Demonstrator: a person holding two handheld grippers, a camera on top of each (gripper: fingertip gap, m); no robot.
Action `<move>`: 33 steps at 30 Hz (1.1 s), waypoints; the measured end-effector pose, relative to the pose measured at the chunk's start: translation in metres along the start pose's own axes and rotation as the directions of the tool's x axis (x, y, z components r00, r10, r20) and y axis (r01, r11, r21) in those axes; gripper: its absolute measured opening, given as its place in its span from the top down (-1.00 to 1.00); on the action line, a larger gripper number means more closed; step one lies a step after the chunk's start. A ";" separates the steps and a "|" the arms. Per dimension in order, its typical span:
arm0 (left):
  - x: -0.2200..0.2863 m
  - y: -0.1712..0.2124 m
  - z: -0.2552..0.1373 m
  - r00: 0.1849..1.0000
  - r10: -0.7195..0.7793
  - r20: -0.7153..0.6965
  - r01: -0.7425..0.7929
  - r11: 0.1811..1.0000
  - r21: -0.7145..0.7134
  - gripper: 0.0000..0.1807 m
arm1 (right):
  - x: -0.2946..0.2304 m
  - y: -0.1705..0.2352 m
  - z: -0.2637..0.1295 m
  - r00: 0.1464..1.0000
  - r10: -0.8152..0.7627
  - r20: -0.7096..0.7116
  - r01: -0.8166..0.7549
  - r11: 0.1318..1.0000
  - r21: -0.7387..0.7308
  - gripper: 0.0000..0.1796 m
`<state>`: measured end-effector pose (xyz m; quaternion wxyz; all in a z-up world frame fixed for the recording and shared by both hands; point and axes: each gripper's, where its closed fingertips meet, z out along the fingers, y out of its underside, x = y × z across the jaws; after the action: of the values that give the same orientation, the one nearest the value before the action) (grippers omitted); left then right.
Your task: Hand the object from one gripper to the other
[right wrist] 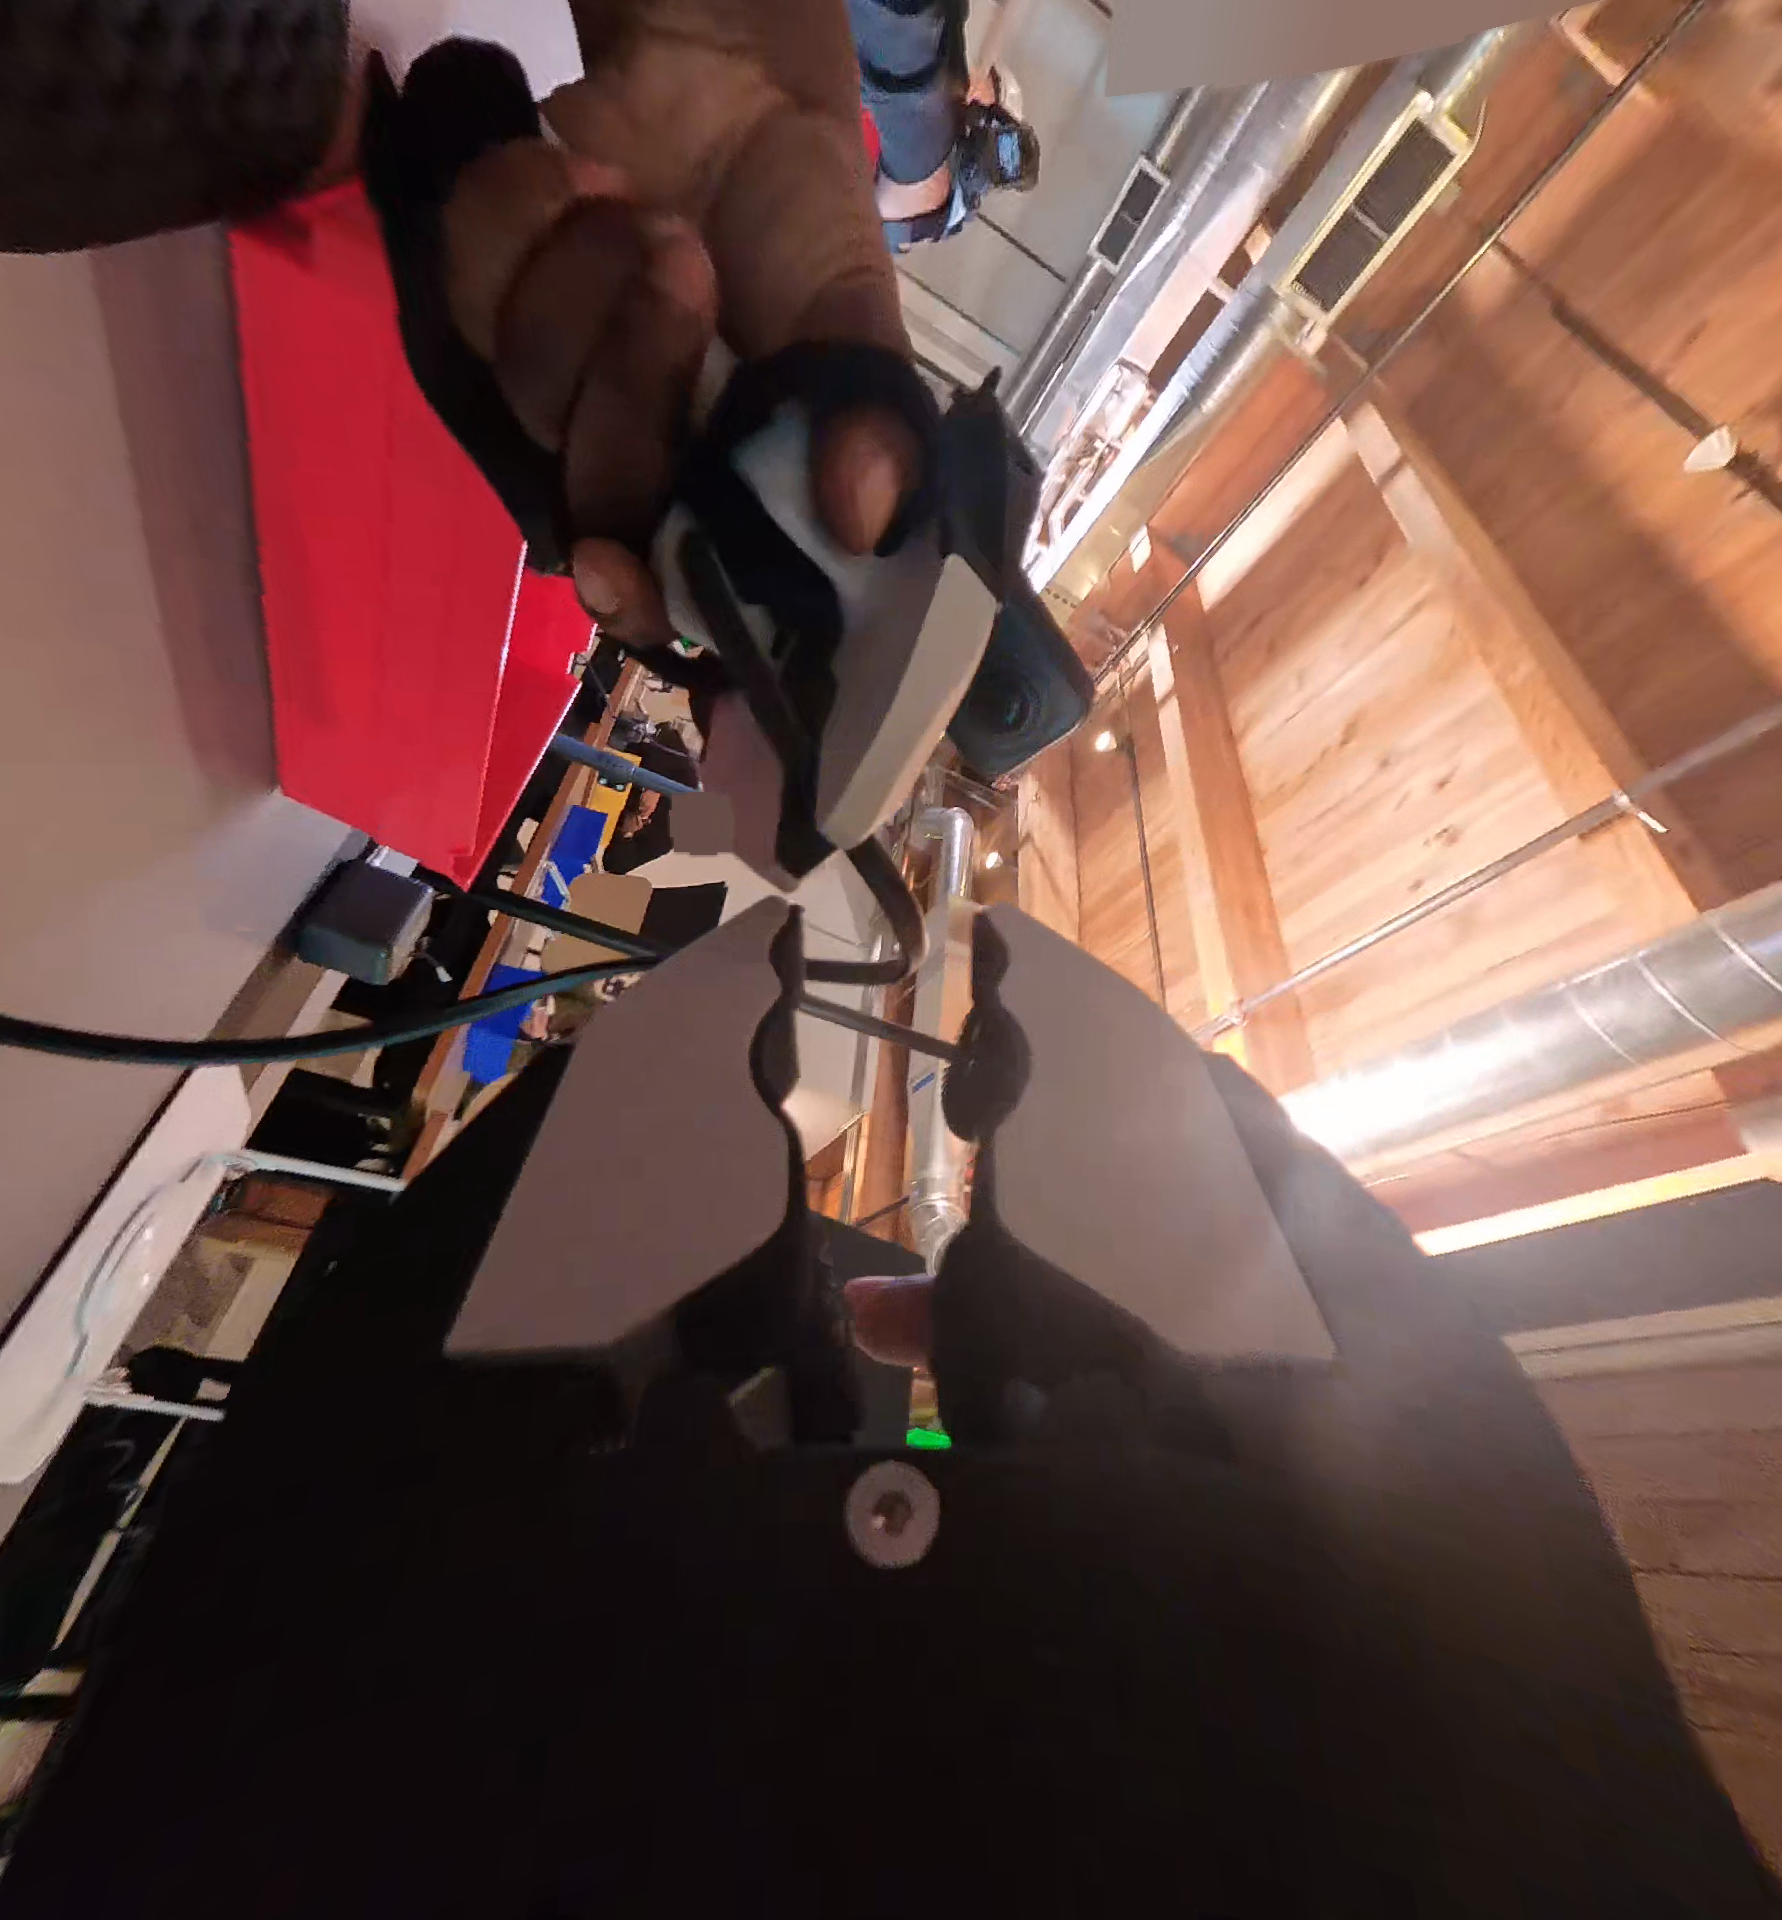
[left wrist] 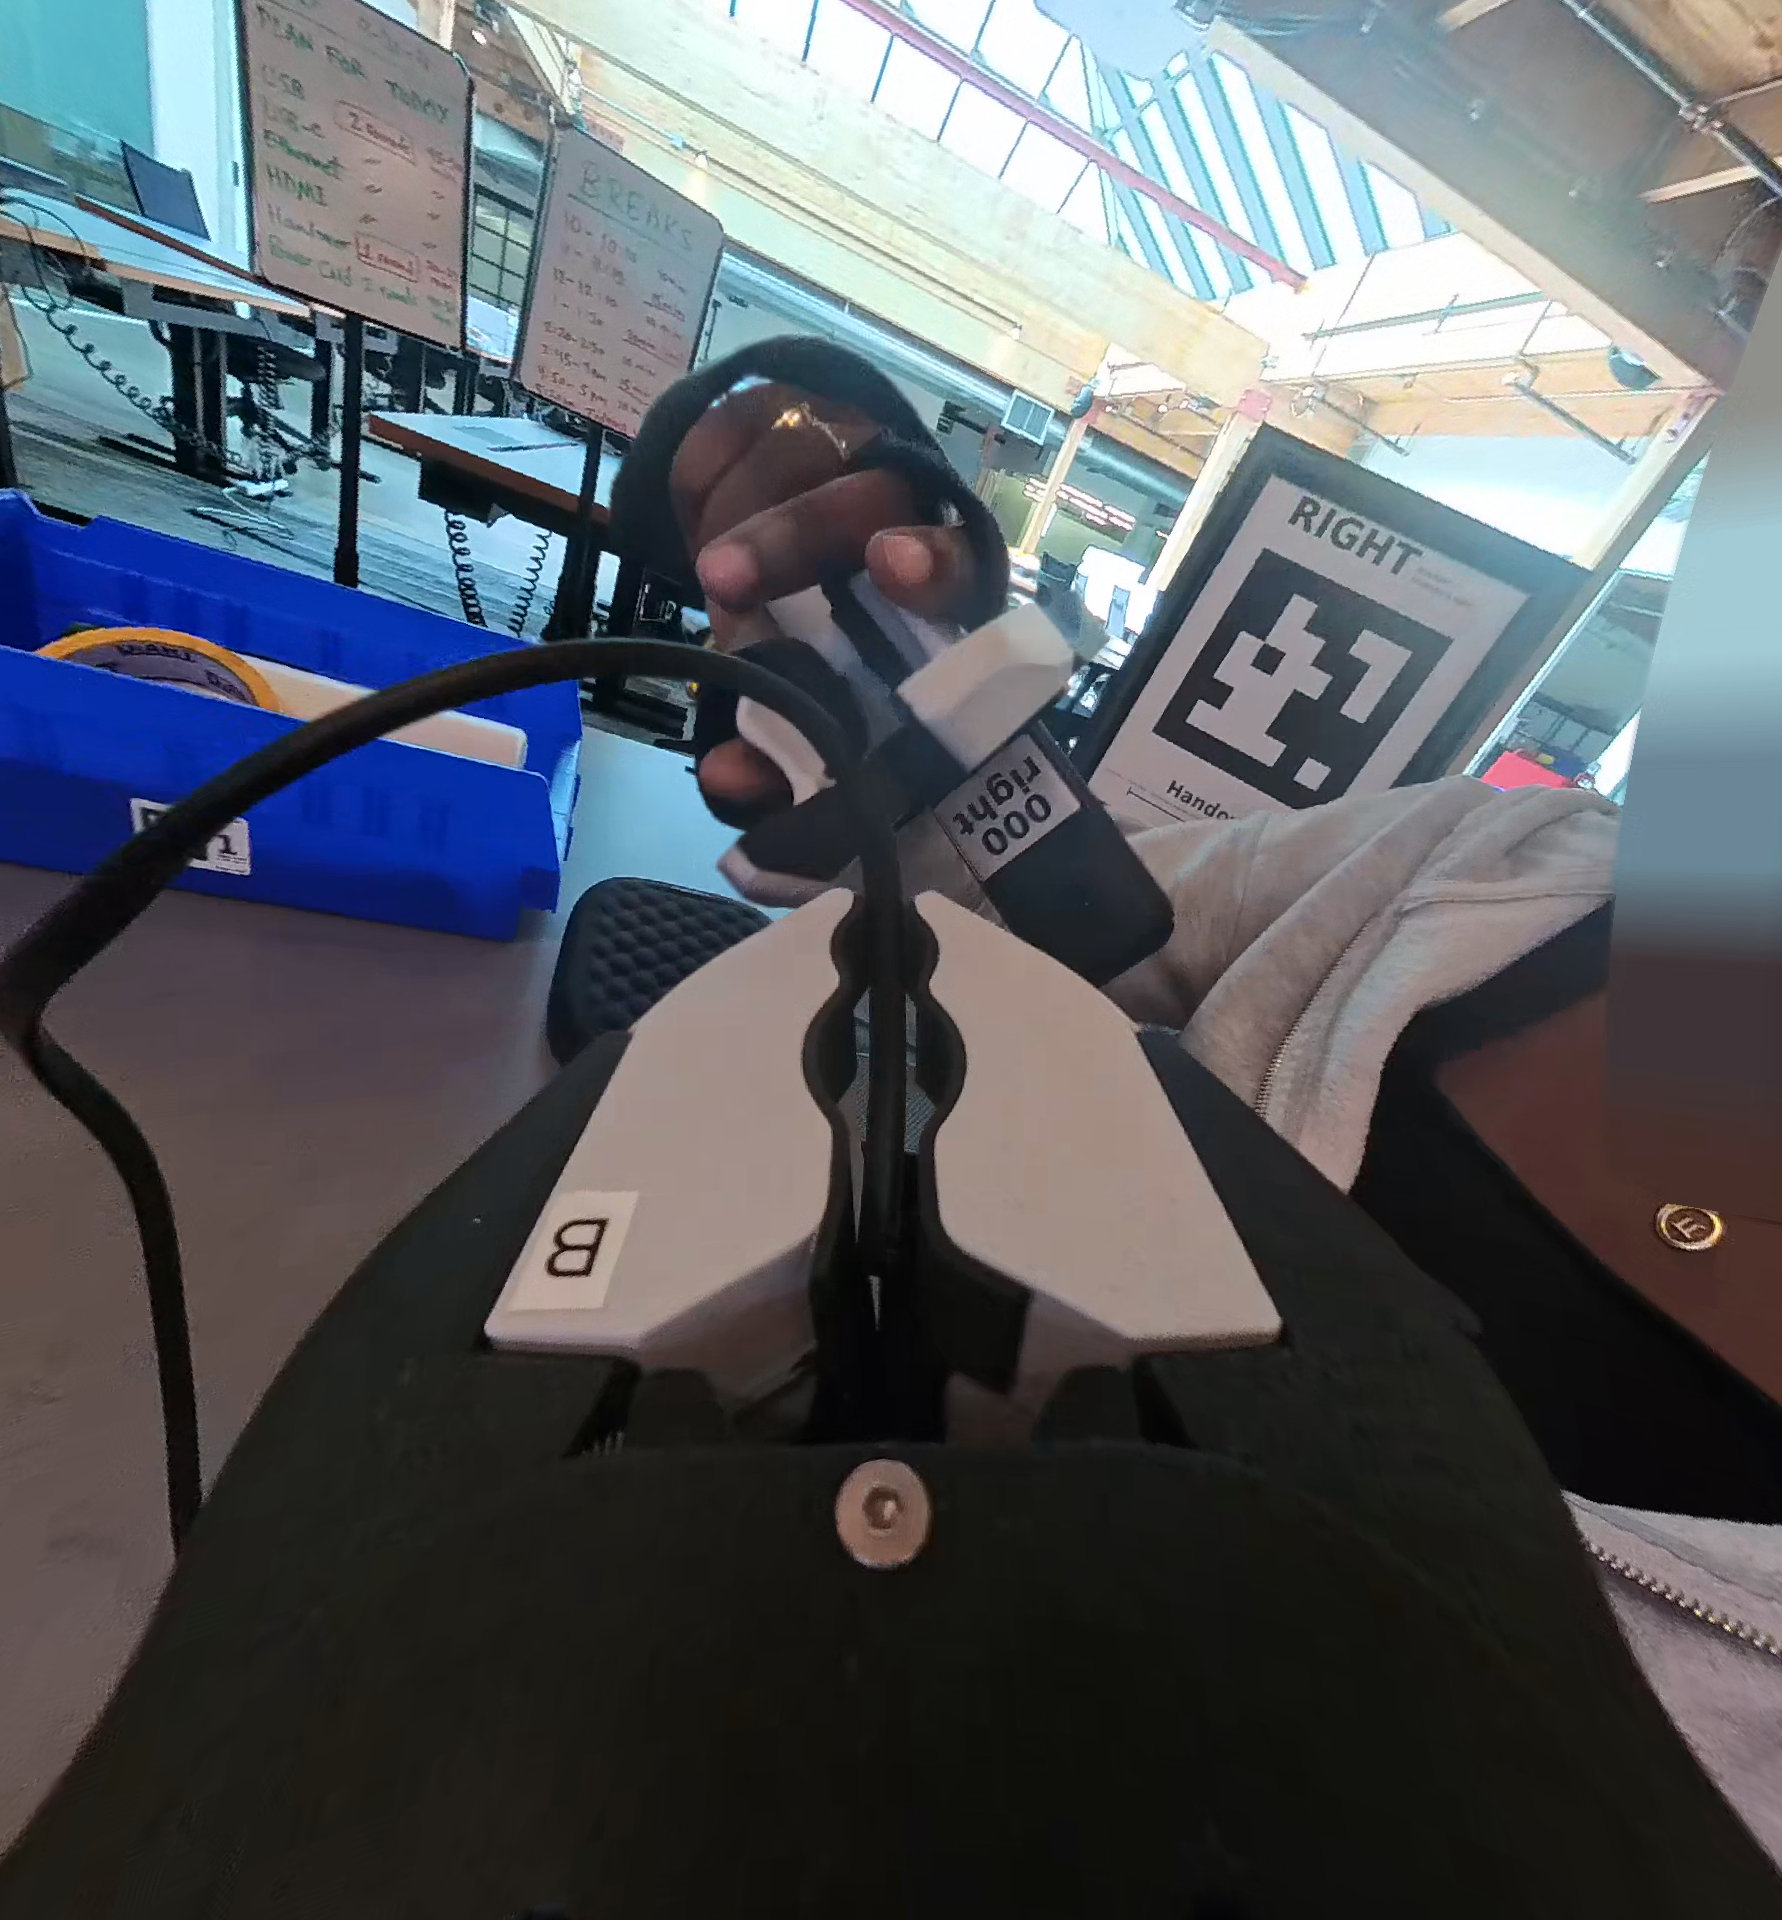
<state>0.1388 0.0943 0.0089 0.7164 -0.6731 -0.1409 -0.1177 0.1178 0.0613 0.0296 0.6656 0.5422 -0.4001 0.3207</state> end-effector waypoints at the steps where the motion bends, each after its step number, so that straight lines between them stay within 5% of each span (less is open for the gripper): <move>1: 0.001 0.001 0.001 1.000 -0.001 -0.004 0.001 1.000 -0.008 0.94 | 0.002 -0.002 0.002 1.000 -0.004 -0.013 0.004 1.000 0.008 0.75; 4: 0.007 -0.001 0.001 0.999 0.021 -0.026 -0.021 1.000 0.007 0.91 | 0.003 -0.001 0.005 0.999 0.039 -0.021 -0.039 0.999 -0.011 0.94; 8: 0.024 -0.015 -0.018 0.980 0.196 -0.033 -0.191 0.974 0.118 0.63 | 0.002 0.014 0.001 0.900 0.436 -0.008 -0.436 0.900 -0.017 0.95; 12: 0.021 -0.041 -0.057 0.864 0.449 0.228 -0.503 0.799 0.329 0.57 | -0.008 0.023 -0.003 0.546 0.833 0.090 -0.835 0.550 -0.023 0.95; 16: 0.003 -0.023 -0.039 0.614 0.692 0.379 -0.750 0.661 0.007 0.56 | -0.018 0.005 -0.001 0.093 0.951 0.294 -0.990 0.119 -0.072 0.95; 20: 0.002 -0.023 -0.011 0.498 0.796 0.343 -0.818 0.563 -0.119 0.68 | -0.024 -0.014 0.000 -0.163 0.895 0.414 -0.983 -0.112 -0.146 0.95; 22: 0.001 -0.024 -0.004 0.523 0.796 0.306 -0.803 0.580 -0.138 0.94 | -0.021 -0.020 0.000 -0.219 0.870 0.441 -0.975 -0.172 -0.144 0.95; 25: 0.000 -0.027 -0.003 0.609 0.742 0.281 -0.741 0.659 -0.132 0.95 | -0.020 -0.020 0.000 -0.270 0.861 0.431 -0.962 -0.228 -0.147 0.94; 29: 0.005 -0.043 -0.007 0.702 0.652 0.287 -0.671 0.741 -0.041 0.96 | -0.027 -0.016 -0.001 -0.354 0.856 0.377 -0.935 -0.322 -0.148 0.58; 33: 0.003 -0.046 -0.006 0.750 0.603 0.271 -0.613 0.788 -0.055 0.95 | -0.034 -0.018 0.000 -0.391 0.838 0.381 -0.920 -0.366 -0.140 0.95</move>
<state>0.1253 0.0855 0.0521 0.7014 -0.6783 -0.0145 0.2187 0.1175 0.0575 -0.0088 -0.0375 0.1001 -0.7296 0.6754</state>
